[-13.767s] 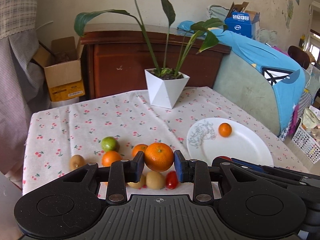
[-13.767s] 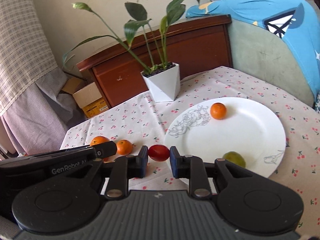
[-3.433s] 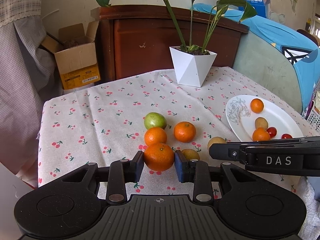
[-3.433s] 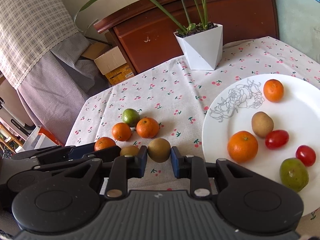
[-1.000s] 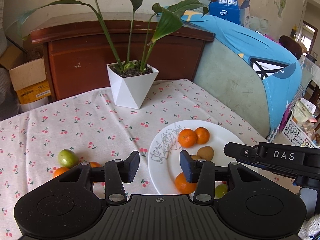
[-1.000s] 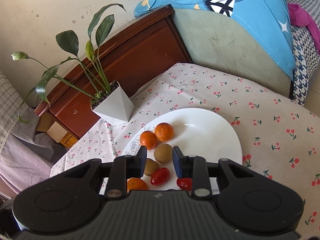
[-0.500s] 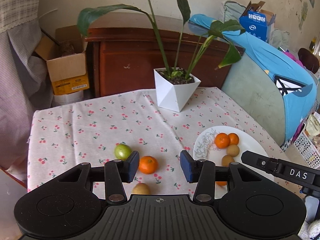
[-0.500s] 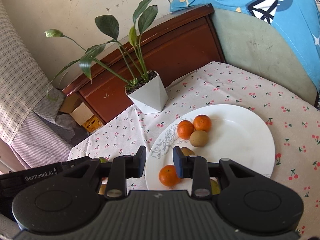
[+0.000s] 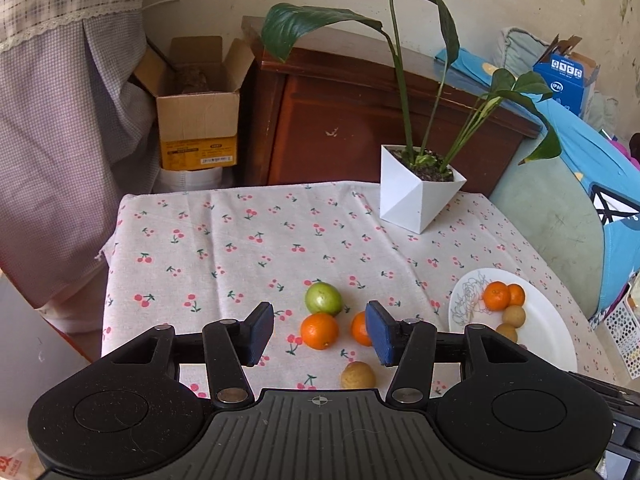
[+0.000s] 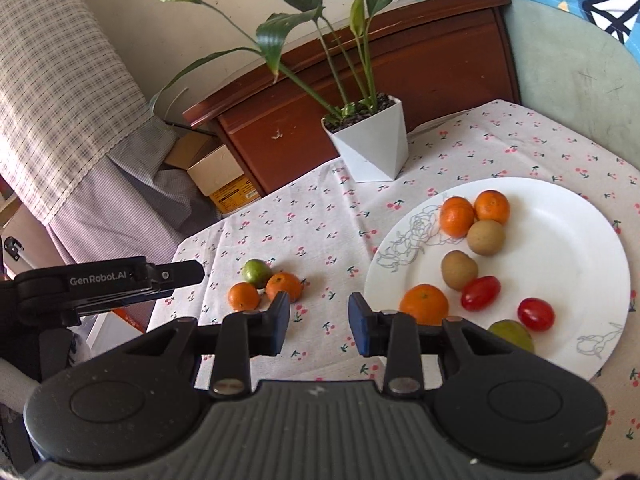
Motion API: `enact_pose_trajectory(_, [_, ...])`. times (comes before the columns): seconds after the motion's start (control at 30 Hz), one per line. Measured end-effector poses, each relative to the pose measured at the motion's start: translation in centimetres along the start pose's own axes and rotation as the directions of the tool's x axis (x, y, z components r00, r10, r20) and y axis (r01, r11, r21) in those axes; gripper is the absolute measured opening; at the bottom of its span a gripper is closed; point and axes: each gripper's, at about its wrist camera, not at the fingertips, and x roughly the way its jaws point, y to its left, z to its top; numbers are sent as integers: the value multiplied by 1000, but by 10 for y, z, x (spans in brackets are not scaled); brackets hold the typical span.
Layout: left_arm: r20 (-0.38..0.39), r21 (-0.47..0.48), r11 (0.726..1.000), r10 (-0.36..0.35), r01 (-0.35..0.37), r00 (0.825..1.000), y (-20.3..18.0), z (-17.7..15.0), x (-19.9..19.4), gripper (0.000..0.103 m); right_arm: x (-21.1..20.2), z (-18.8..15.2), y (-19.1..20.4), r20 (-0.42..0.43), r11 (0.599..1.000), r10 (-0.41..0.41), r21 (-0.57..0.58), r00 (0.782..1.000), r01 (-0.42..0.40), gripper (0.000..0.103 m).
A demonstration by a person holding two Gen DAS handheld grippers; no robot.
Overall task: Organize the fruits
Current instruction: 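Grasp a mandarin orange with the left gripper while the right grasps another kiwi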
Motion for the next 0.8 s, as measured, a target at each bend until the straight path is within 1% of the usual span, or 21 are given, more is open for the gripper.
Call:
enact_pose_trajectory(0.17, [-9,-2,1000,17,-17,1000,11,-2,5,50,16,-6,13,-35,999,37,-38,999,-38,34])
enact_pose_trajectory(0.3, [-25,-30,999,18,-18,1000,22,-3,11,50,30,-14,24,-65,995,55,-74,996,-60,40])
enact_pose_trajectory(0.4, [-36,-56,998,13,-15,999,28,-3,15,50,41,-19,33,-92,992,57,-108,994,-67,41])
enact_pose_trajectory(0.6, [-46,-65,998,-2,-1,999,31,-4,22,50,59,-27,42,-114,987,29,-154,993,-46,41])
enact_pose_trajectory(0.8, [-58,-61,998,-13,10,998,31,-6,29,50,67,-27,46,-89,983,-3,-182,996,-13,40])
